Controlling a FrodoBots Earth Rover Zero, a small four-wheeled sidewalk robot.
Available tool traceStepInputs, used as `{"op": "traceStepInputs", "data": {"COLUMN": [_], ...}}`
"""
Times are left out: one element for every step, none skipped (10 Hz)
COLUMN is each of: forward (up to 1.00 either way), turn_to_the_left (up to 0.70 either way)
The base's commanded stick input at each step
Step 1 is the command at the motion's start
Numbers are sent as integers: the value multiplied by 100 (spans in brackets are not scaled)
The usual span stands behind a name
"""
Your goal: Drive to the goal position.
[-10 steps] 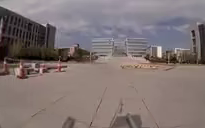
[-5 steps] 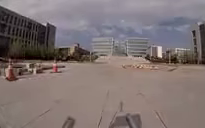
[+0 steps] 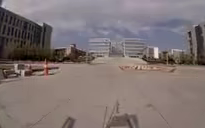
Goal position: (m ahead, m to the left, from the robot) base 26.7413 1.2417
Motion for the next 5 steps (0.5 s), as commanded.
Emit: {"op": "traceStepInputs", "data": {"forward": [100,100,100,100,100], "turn_to_the_left": [0,0,0,0,0]}}
